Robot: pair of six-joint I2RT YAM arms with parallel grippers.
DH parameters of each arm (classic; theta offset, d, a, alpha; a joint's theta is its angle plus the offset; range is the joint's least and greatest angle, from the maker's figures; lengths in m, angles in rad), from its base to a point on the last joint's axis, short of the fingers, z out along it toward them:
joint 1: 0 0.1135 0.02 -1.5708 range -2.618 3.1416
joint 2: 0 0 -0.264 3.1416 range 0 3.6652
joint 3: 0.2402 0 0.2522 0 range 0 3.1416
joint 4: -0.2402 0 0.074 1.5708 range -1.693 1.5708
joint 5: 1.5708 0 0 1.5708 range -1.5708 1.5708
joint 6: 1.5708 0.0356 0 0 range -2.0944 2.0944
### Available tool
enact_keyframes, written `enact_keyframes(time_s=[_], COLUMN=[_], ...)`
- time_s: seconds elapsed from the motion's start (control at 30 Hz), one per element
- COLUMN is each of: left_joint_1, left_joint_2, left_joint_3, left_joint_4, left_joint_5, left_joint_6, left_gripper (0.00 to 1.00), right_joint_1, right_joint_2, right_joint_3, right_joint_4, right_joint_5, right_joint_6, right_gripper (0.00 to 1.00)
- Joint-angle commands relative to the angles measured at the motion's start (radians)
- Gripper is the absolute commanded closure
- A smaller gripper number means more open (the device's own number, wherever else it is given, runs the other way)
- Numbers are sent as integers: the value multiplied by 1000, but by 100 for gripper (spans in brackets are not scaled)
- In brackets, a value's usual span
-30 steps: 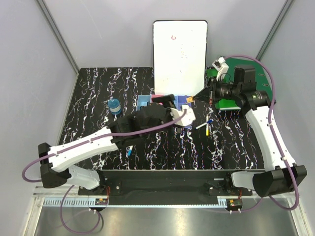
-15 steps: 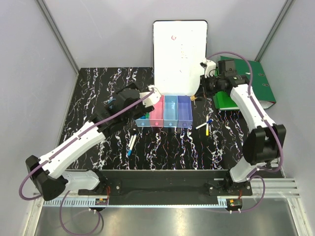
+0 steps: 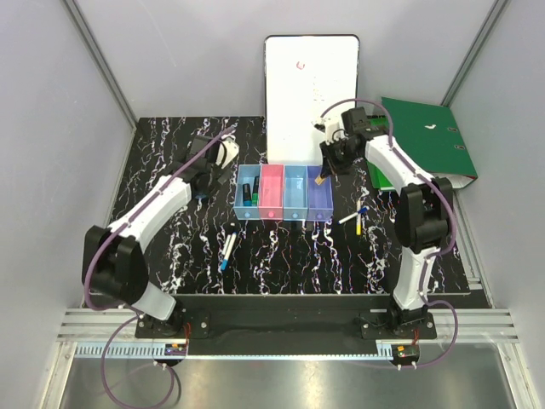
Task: Sort the stationery into containers
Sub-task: Place the stationery in the storage box.
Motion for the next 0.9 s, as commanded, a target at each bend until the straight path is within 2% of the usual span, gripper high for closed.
enact_keyframes(time_s=[0.0,0.07,0.1,0.17,0.2,0.33,0.53,0.87], left_joint_1=[48,58,68,72,75,85,101,164], left_joint_2=[56,70,73,78,81,90,115,268], left_joint_3=[71,74,76,73,71,71,64,139], left_joint_4=[53,66,68,71,76,89,105,112], left_joint_5=[80,108,117,142,145,156,173,195], left_joint_6=[-42,-56,-59,-65,-67,-68,-80,-122], left_gripper=[9,8,8,7,7,6,6,6], right_joint_1=[26,26,25,25,25,26,37,57], right_joint_2=[58,82,87,92,93,85,41,-129], right_joint_3=[52,66,67,72,71,75,118,155], right_joint_4=[10,11,13,14,16,22,22,11], right_joint_5=[32,40,43,43,43,37,41,15], right_joint_6=[-46,-48,-48,-49,-51,-46,-43,-16], right_gripper=[92,83,73,66,58,39,30,26])
